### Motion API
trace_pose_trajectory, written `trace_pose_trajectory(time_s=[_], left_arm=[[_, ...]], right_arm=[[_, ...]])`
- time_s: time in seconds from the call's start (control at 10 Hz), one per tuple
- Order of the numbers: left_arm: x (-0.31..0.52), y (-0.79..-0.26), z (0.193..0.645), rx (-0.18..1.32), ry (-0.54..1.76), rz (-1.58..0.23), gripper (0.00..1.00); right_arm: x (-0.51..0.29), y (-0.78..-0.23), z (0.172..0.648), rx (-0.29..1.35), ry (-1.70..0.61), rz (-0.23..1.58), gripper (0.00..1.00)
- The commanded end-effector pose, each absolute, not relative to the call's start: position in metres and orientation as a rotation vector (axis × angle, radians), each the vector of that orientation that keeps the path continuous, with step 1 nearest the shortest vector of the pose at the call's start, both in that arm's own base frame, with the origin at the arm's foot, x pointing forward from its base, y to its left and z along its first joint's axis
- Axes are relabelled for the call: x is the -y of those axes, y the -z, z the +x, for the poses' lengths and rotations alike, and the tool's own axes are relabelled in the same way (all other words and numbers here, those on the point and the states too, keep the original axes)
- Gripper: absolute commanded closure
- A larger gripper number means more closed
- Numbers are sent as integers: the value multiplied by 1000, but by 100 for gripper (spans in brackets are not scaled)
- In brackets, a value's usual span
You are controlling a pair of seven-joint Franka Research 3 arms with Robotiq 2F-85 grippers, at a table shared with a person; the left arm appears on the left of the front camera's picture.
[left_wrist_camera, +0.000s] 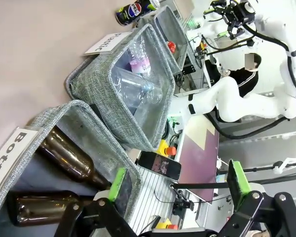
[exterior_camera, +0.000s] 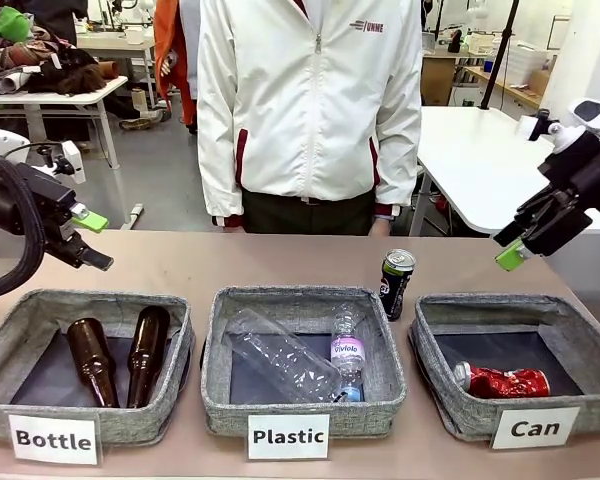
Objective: Sort the can waste into the basket.
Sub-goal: Pick up the can waste from the table and place it in the right Fabric basket.
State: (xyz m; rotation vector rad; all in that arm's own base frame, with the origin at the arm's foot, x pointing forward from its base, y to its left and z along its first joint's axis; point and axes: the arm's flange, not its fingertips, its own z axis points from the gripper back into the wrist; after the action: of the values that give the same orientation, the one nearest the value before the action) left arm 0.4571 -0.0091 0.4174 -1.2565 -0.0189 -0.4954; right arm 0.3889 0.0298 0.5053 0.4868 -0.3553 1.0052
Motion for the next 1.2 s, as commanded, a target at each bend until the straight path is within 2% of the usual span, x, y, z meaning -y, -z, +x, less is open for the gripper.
trace_pose_trajectory(time_s=[0.0, 0.2, 0.4, 0.7, 1.1], left_arm=[[11, -419, 454, 13, 492, -1241, 0], [11, -419, 454, 13, 492, -1241, 0], [11, -419, 454, 13, 492, -1241, 0], [11, -419, 454, 13, 492, -1241, 0], [11, -419, 454, 13, 492, -1241, 0]], right_arm=[[-23, -517, 385, 407, -990, 433, 0], [-27, -509, 388, 368, -1002, 475, 0], [-9, -494, 445, 411, -1154, 508, 0], [16, -454, 520, 459, -1484, 654, 0], [19, -383, 590, 622, -1511, 686, 0]])
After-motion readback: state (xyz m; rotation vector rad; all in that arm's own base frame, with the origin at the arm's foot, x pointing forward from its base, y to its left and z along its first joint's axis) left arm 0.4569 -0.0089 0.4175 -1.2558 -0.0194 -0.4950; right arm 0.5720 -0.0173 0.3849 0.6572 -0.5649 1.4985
